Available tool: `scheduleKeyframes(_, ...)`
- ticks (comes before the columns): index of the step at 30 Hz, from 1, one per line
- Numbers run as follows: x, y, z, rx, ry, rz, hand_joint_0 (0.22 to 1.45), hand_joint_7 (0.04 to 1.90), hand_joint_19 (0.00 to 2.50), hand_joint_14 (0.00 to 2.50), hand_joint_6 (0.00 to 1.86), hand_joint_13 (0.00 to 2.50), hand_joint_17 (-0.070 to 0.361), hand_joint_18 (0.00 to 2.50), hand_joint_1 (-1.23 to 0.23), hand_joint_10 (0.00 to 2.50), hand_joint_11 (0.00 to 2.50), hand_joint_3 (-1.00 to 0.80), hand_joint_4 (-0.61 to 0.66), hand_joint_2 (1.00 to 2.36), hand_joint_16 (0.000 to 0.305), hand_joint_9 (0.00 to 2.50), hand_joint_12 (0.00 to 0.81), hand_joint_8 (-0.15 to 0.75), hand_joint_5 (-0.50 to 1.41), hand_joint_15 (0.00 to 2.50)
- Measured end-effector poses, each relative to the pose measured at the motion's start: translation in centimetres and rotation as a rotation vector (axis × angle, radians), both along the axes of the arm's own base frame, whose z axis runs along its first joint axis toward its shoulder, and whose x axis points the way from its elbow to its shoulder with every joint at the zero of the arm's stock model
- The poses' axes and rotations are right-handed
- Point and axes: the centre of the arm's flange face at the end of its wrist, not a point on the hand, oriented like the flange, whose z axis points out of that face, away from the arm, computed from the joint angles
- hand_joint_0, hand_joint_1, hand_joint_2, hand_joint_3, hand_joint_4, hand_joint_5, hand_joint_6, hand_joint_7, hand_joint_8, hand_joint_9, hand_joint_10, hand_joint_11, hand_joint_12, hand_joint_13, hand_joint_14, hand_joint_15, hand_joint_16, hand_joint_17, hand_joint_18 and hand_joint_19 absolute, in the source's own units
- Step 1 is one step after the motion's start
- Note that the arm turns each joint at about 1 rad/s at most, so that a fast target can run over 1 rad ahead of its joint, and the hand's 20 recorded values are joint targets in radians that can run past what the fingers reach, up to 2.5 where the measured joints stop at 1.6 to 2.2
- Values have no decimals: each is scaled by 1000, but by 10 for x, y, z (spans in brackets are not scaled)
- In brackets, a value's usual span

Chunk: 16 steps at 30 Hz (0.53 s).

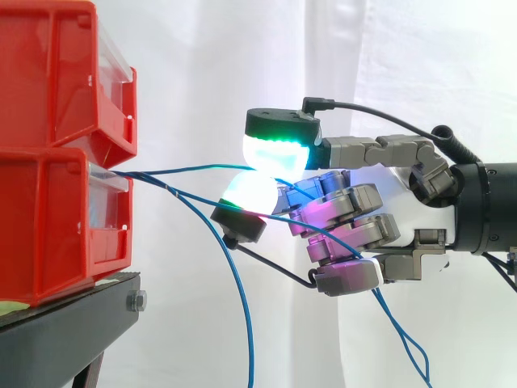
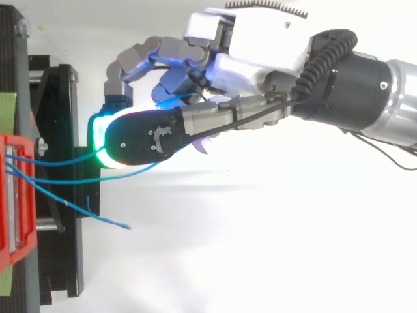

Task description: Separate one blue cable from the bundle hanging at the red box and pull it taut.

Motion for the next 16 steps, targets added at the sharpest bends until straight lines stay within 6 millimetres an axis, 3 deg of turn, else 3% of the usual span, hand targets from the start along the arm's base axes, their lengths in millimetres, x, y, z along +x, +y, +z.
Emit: scheduleKeyframes(16, 0, 0, 0, 0, 0, -1, 675, 1096, 1068, 1840, 887, 1272, 112, 1403, -736, 1734, 1364, 127, 12, 1013, 50, 1011, 381, 342, -172, 1420)
